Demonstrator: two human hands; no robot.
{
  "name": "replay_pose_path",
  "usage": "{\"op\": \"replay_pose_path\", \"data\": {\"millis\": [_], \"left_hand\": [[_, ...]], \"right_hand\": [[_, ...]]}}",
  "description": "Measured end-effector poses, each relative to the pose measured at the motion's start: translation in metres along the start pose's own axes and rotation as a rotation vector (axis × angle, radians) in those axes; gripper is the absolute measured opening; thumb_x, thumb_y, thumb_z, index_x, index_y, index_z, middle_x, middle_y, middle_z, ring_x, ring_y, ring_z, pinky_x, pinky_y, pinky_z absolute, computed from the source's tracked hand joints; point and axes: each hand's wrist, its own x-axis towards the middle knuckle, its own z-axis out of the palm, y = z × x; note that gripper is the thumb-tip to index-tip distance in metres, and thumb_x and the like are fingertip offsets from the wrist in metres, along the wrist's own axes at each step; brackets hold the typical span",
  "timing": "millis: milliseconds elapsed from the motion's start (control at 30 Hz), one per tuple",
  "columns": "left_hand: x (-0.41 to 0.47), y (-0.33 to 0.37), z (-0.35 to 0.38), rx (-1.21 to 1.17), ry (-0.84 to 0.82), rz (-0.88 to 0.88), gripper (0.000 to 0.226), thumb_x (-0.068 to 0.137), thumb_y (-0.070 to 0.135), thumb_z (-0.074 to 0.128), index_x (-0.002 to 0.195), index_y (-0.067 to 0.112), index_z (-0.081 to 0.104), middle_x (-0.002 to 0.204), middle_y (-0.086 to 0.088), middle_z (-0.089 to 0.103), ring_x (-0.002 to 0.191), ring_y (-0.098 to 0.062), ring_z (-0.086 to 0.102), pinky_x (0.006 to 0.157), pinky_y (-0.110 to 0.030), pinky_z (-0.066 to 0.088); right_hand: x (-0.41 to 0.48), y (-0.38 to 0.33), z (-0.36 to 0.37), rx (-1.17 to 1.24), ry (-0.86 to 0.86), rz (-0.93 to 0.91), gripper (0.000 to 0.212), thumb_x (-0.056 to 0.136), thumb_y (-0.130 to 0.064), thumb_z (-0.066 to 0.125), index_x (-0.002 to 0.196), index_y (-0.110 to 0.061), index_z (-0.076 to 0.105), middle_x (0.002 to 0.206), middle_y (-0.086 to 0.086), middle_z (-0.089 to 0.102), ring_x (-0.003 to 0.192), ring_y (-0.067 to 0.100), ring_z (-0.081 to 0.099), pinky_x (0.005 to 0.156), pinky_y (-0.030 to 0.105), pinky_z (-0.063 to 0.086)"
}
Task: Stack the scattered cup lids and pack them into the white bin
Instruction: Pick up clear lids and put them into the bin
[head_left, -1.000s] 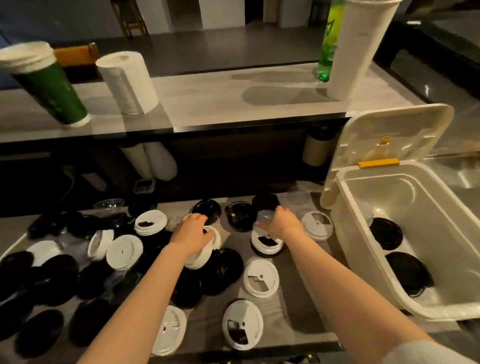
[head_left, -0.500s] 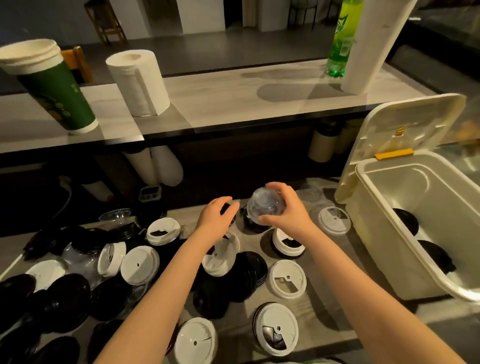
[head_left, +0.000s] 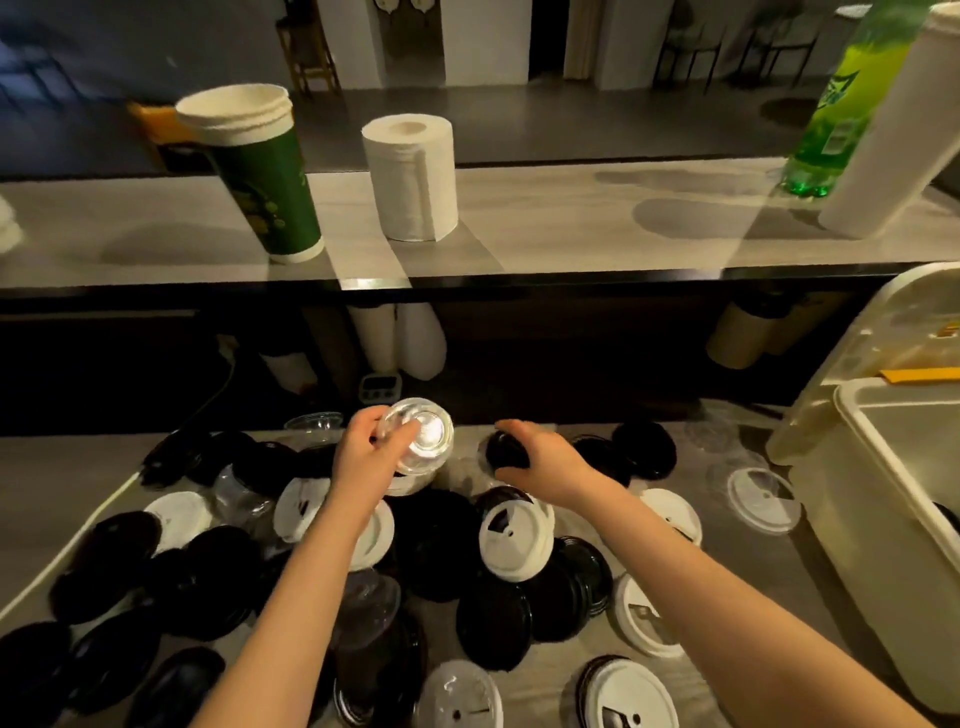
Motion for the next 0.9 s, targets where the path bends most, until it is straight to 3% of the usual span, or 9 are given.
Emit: {"op": "replay_pose_path", "data": {"millis": [100,267,367,567,733,900], "left_hand": [[0.010,-0.005,-0.015,-0.066,0.062,0.016,0.030,0.082,0.013,0.070,0.107,0.015,0.052,0.093,0.000,0.060,0.080,-0.011,0.059,0.070,-0.022,0.046],[0.024,-0.011,-0.021,-0.129,0.074,-0.010,0.040,0.080,0.016,0.072,0.113,0.019,0.050,0.099,0.000,0.062,0.083,-0.011,0.062,0.078,-0.027,0.049],[0.028,-0.018,-0.020,-0.139,0.100,-0.018,0.040,0.079,0.016,0.074,0.109,0.022,0.050,0.107,-0.005,0.062,0.094,-0.017,0.062,0.078,-0.027,0.048],[0.027,-0.024,-0.014,-0.168,0.122,-0.049,0.048,0.078,0.013,0.074,0.119,0.016,0.048,0.113,-0.006,0.062,0.103,-0.018,0.061,0.077,-0.022,0.047],[0.023,-0.028,-0.012,-0.187,0.138,-0.018,0.047,0.078,0.012,0.074,0.122,0.010,0.056,0.111,-0.007,0.066,0.102,-0.019,0.064,0.078,-0.023,0.050],[0.013,-0.025,-0.004,-0.206,0.188,-0.002,0.054,0.078,0.014,0.075,0.126,0.010,0.050,0.113,-0.004,0.063,0.102,-0.016,0.063,0.079,-0.022,0.049]], "right_hand": [[0.025,-0.007,0.018,-0.139,-0.110,0.004,0.066,0.090,-0.026,0.060,0.146,-0.014,0.028,0.145,0.009,0.039,0.131,0.025,0.039,0.103,0.033,0.037],[0.056,-0.017,0.042,-0.394,-0.352,0.023,0.075,0.091,-0.025,0.056,0.151,-0.026,0.011,0.157,0.011,0.014,0.143,0.033,0.019,0.112,0.046,0.028],[0.062,-0.020,0.051,-0.435,-0.398,0.044,0.069,0.090,-0.015,0.056,0.148,-0.022,0.021,0.147,0.013,0.030,0.135,0.035,0.031,0.106,0.047,0.035],[0.053,-0.005,0.052,-0.257,-0.096,-0.057,0.060,0.082,-0.021,0.063,0.137,-0.018,0.037,0.129,0.011,0.042,0.119,0.032,0.044,0.092,0.039,0.044],[0.039,0.000,0.047,0.176,0.168,-0.024,0.061,0.082,-0.022,0.067,0.137,-0.020,0.041,0.126,0.004,0.045,0.113,0.021,0.049,0.089,0.024,0.040],[0.014,-0.014,0.026,0.535,0.315,-0.061,0.056,0.077,-0.015,0.071,0.128,-0.025,0.049,0.116,-0.008,0.053,0.108,0.009,0.053,0.094,0.028,0.045]]}}
